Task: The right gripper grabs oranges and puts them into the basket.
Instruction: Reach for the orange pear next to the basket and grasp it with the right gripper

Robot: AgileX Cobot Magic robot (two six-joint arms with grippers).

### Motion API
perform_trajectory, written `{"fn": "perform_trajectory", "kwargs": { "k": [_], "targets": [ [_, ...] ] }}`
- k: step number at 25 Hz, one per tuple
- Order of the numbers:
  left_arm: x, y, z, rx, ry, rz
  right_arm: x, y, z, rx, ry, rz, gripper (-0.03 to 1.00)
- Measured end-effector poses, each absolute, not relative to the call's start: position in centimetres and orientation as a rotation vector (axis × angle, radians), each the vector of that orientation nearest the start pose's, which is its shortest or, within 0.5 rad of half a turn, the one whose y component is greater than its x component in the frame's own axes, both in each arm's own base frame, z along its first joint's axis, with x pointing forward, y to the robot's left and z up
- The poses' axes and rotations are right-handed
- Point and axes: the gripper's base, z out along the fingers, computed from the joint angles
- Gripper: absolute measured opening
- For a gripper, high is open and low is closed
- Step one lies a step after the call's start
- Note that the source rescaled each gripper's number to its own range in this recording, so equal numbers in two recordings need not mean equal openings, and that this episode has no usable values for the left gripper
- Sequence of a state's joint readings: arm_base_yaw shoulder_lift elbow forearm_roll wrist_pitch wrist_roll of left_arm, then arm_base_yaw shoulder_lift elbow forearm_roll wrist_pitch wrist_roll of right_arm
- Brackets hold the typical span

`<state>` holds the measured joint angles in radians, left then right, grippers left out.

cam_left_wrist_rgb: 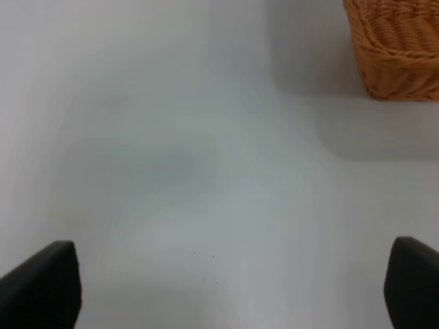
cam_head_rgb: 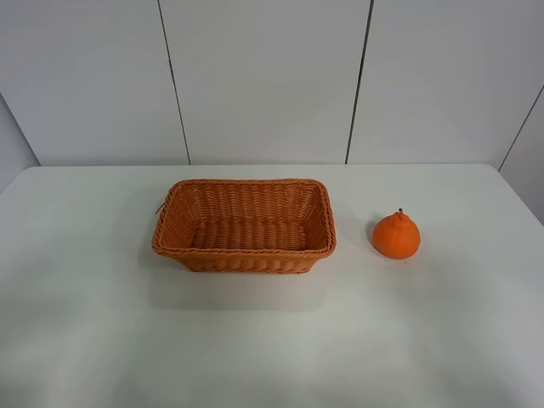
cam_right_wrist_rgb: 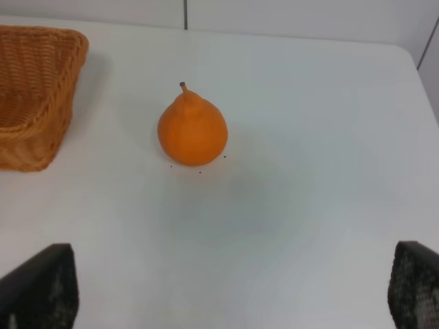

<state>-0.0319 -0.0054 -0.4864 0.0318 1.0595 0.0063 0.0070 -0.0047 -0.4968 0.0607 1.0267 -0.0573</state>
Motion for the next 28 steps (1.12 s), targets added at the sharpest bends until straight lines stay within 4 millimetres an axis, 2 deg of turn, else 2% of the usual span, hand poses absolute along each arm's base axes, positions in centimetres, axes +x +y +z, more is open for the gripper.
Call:
{"fn": "perform_trajectory", "kwargs": {
  "k": [9,13,16,21,26,28],
  "targets": [
    [-0.4,0.3,27.4,0.038,2.051,0.022,-0.3,0.5,28.0,-0.064,2.012,0.044,1.00],
    [-0.4,0.3,27.4,0.038,2.051,0.022,1.4,0.5,29.7,-0.053,2.093,0.050,1.00],
    [-0.4,0.3,27.4,0.038,2.051,0.022,4.4,0.5,32.0,-0.050,2.183,0.053,1.00],
    [-0.4,0.3,27.4,0.038,2.051,0.022,11.6,0.7,33.8,-0.042,2.392,0.087,1.00],
    [-0.4,0.3,27.4,0.038,2.051,0.022,20.5,0.8,32.5,-0.031,2.616,0.103,1.00],
    [-0.4,0.3,27.4,0.038,2.051,0.022,24.1,0.9,31.1,-0.028,2.703,0.106,1.00]
  ]
}}
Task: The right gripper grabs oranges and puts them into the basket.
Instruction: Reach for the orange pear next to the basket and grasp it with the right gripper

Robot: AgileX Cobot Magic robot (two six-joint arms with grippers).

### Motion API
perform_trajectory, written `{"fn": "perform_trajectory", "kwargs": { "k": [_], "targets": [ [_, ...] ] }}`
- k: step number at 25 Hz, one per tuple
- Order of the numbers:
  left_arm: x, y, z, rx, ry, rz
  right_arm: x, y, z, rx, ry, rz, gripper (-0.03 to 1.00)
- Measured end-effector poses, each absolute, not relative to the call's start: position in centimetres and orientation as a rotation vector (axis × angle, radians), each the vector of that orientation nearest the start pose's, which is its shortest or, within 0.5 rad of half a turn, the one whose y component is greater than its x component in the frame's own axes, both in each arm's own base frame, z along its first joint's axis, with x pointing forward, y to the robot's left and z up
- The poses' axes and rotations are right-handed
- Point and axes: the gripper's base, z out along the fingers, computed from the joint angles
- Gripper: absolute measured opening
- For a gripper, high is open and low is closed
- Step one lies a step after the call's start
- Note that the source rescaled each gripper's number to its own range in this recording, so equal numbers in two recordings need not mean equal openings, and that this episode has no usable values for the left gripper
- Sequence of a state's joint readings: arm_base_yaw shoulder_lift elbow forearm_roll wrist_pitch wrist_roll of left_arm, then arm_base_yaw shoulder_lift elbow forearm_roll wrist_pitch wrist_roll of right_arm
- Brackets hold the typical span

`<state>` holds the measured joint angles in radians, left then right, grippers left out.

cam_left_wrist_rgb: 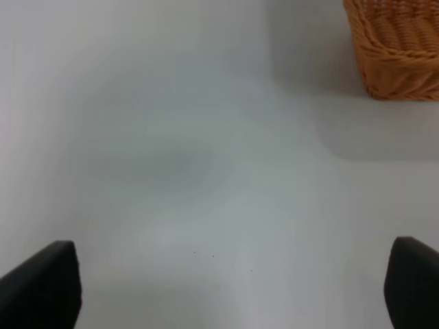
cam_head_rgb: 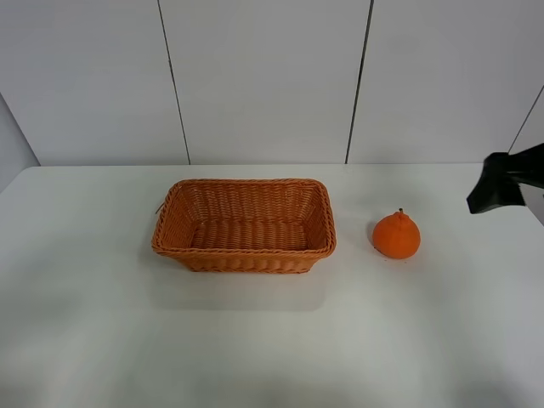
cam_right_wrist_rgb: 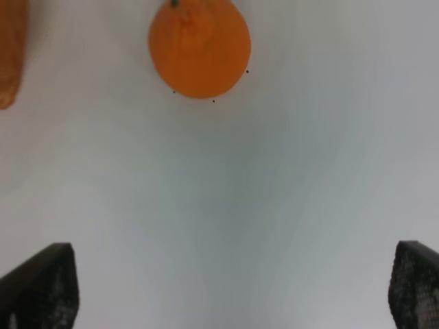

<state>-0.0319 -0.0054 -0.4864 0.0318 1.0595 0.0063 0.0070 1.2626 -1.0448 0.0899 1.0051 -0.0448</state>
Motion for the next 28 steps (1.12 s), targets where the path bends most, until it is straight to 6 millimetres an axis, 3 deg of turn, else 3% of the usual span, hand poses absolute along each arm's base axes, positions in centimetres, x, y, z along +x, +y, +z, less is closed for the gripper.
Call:
{"fn": "perform_trajectory", "kwargs": {
  "k": [8,12,16,23,28],
  "targets": [
    [-0.4,0.3,27.4,0.038,2.051,0.022,35.9,1.1,25.5,-0.030,2.911,0.116,1.00],
    [-0.4,0.3,27.4,0.038,2.051,0.022,39.3,3.0,23.8,-0.115,2.948,0.119,1.00],
    [-0.4,0.3,27.4,0.038,2.051,0.022,40.6,5.1,22.7,-0.185,2.956,0.134,1.00],
    [-0.4,0.3,27.4,0.038,2.051,0.022,41.4,4.5,20.4,-0.157,2.996,0.093,1.00],
    [-0.4,0.3,27.4,0.038,2.051,0.022,42.1,4.6,17.5,-0.141,3.039,0.103,1.00]
  ]
}}
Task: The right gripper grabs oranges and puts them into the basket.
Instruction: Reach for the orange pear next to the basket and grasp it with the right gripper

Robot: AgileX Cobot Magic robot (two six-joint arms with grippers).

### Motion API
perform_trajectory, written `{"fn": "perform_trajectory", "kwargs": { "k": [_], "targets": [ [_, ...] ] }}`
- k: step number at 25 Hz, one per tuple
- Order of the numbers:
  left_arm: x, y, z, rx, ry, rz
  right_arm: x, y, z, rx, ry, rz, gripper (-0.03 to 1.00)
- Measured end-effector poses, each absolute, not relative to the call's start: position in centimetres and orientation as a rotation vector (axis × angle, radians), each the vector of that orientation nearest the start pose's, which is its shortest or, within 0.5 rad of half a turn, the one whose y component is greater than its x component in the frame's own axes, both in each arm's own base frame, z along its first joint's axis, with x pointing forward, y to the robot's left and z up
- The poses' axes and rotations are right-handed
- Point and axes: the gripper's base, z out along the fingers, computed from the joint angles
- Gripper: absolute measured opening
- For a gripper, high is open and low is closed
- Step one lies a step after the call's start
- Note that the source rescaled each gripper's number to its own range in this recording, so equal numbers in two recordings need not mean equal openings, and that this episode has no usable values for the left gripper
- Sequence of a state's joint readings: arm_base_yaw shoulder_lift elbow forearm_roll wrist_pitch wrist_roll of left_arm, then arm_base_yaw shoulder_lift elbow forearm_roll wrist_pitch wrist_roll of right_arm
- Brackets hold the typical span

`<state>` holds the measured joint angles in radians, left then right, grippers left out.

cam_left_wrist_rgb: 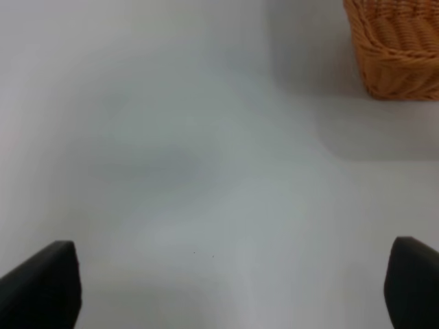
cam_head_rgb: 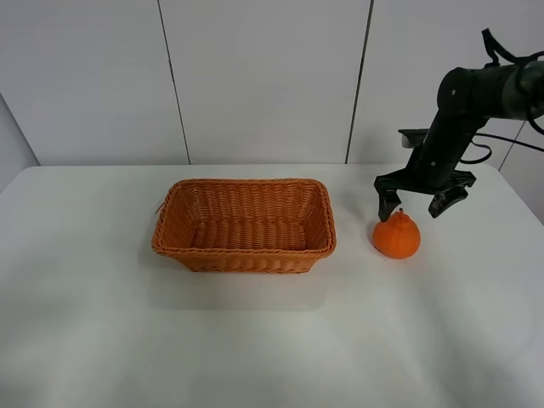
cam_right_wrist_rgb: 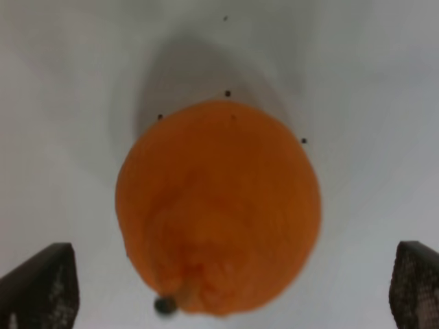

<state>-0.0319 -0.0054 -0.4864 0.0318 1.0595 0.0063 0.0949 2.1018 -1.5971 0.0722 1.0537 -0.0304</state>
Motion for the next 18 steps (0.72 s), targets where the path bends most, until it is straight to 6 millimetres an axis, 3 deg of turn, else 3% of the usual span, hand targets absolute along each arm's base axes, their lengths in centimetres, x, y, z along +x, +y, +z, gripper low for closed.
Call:
{"fn": "perform_trajectory", "kwargs": {
  "k": [9,14,17,18],
  "targets": [
    [-0.4,0.3,27.4,0.038,2.051,0.022,43.0,4.7,13.0,-0.123,3.082,0.115,1.00],
    [-0.4,0.3,27.4,0.038,2.051,0.022,43.1,4.8,11.7,-0.116,3.095,0.121,0.97],
    [-0.4,0.3,27.4,0.038,2.051,0.022,43.1,4.8,11.7,-0.111,3.096,0.128,0.76],
    [-0.4,0.3,27.4,0.038,2.051,0.022,43.2,4.8,11.8,-0.111,3.097,0.128,0.47]
  ]
}}
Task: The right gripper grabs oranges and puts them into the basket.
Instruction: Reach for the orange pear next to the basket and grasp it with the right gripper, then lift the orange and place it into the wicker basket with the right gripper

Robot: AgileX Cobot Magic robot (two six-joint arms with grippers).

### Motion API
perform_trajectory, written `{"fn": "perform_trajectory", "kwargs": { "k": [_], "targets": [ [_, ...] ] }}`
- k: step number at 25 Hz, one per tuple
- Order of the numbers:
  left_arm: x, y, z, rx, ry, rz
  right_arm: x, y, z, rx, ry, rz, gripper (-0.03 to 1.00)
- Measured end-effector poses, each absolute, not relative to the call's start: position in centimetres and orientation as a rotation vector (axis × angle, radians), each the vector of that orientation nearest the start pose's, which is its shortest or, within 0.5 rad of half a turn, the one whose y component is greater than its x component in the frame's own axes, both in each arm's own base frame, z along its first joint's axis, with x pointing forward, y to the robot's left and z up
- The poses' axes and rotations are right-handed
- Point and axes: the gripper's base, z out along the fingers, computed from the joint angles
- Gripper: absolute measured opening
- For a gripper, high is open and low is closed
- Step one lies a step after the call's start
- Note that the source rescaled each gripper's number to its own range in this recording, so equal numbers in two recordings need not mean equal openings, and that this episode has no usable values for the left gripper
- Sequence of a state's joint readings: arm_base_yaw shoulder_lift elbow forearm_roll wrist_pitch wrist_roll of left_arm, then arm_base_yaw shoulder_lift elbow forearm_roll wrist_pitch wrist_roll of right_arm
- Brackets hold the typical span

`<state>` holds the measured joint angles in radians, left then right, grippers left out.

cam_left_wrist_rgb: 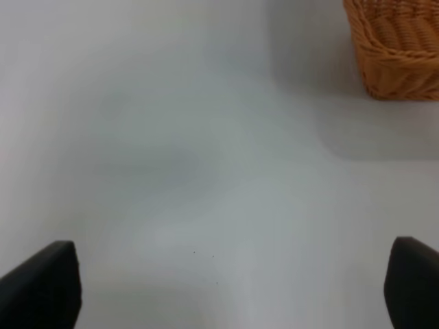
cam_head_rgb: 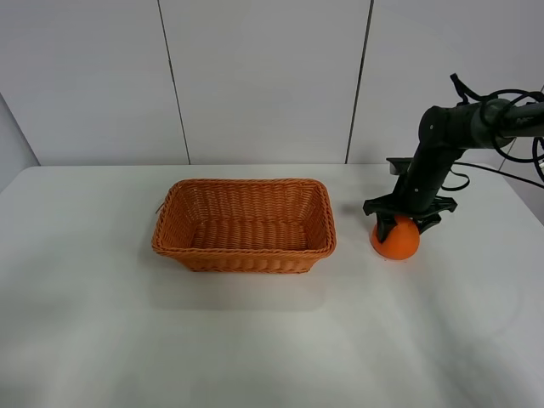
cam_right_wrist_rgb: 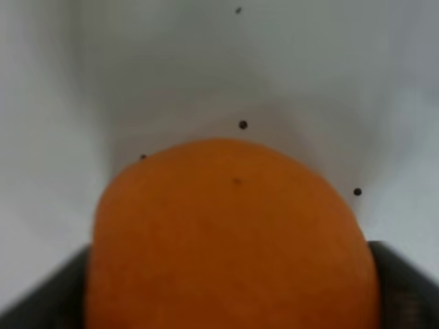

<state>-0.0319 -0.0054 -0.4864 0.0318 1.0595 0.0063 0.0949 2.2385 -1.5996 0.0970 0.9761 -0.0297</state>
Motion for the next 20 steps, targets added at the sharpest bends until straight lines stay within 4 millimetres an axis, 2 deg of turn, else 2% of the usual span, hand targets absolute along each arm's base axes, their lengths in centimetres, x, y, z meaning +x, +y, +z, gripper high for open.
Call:
{"fn": "perform_trajectory", "kwargs": {
  "k": [2,3,4,6,9,15,20],
  "targets": [
    [-0.4,0.3,27.4,0.038,2.051,0.022,43.2,4.9,12.1,-0.112,3.094,0.129,0.16],
    [-0.4,0.3,27.4,0.038,2.051,0.022,43.3,4.9,12.4,-0.113,3.087,0.130,0.04],
    [-0.4,0.3,27.4,0.038,2.051,0.022,43.2,4.9,12.8,-0.113,3.078,0.130,0.00],
    [-0.4,0.3,27.4,0.038,2.051,0.022,43.2,4.8,13.6,-0.120,3.060,0.120,0.00],
    [-0.4,0.3,27.4,0.038,2.051,0.022,43.1,4.7,15.9,-0.140,3.004,0.096,0.00],
    [-0.4,0.3,27.4,0.038,2.051,0.022,41.9,4.5,22.9,-0.149,2.846,0.092,0.00],
    [-0.4,0.3,27.4,0.038,2.051,0.022,41.3,4.5,26.2,-0.154,2.821,0.098,0.00]
  ]
}}
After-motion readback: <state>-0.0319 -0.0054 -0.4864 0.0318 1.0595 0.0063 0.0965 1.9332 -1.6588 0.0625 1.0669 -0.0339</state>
